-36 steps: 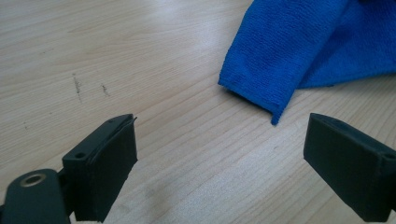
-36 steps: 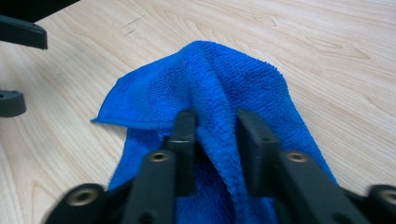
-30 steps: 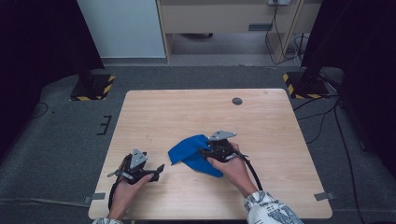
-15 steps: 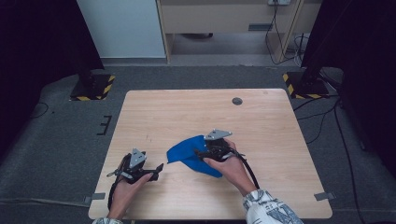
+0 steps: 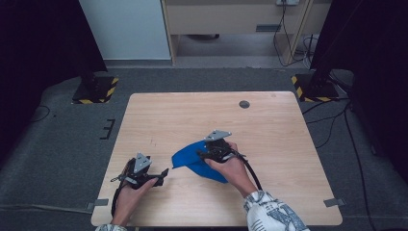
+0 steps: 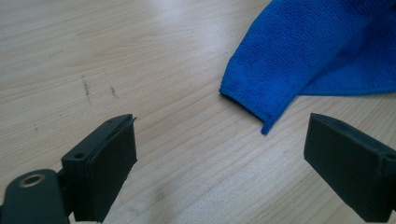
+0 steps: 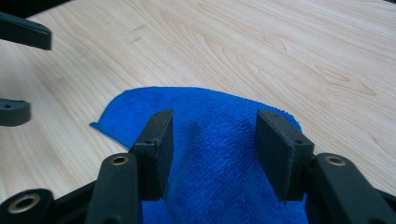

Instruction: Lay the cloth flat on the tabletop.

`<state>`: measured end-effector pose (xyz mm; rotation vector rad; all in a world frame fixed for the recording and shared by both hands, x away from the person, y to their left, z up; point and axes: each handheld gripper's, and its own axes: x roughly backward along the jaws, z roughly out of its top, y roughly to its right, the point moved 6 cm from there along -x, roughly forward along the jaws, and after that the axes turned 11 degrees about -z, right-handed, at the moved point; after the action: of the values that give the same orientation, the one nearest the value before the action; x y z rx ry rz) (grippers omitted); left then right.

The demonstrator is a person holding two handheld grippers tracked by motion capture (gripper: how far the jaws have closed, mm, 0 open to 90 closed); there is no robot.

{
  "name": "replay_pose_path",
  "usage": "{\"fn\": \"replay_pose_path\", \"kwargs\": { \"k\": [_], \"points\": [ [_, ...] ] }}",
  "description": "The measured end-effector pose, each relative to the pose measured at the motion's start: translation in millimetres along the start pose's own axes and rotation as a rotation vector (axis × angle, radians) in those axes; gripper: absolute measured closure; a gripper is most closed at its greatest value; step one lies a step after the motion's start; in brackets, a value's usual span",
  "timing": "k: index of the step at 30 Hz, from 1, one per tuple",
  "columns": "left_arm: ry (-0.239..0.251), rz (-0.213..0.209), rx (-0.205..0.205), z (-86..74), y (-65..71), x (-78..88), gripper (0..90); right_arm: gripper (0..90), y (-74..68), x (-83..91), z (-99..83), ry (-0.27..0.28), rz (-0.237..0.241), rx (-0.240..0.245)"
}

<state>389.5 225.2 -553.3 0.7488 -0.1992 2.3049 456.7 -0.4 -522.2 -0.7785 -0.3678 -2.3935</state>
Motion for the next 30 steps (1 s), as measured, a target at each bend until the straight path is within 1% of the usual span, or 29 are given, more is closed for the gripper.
{"fn": "replay_pose_path", "kwargs": {
  "k": [2, 4, 10, 13, 17, 24, 30],
  "points": [
    [-0.003, 0.000, -0.003, -0.1, 0.4, -0.4, 8.8, 53.9, 0.4, -2.8, 0.1, -0.011, -0.010, 0.000],
    [-0.002, -0.001, -0.003, 0.1, 0.5, -0.5, 8.8, 60.5, 0.9, -4.8, -0.1, -0.024, -0.018, 0.005],
    [-0.008, 0.000, -0.011, 0.2, 1.2, -1.4, 8.8, 79.4, 0.0, -6.6, -1.3, -0.036, -0.008, 0.019],
    [-0.012, 0.000, -0.017, 0.2, 1.8, -2.0, 9.1, 85.4, 0.6, -4.3, 1.2, -0.026, -0.003, 0.011],
    [-0.011, 0.001, -0.017, 0.6, 1.8, -1.5, 9.1, 87.6, 3.6, 4.5, 9.1, 0.005, 0.014, -0.004],
    [-0.005, 0.009, -0.013, 0.9, 0.4, -0.6, 9.1, 88.1, 15.7, 22.1, 21.1, 0.046, 0.012, -0.040],
    [-0.001, 0.014, -0.012, 1.6, -0.6, 0.2, 9.3, 88.4, 24.3, 32.6, 29.7, 0.064, 0.007, -0.055]
  ]
}}
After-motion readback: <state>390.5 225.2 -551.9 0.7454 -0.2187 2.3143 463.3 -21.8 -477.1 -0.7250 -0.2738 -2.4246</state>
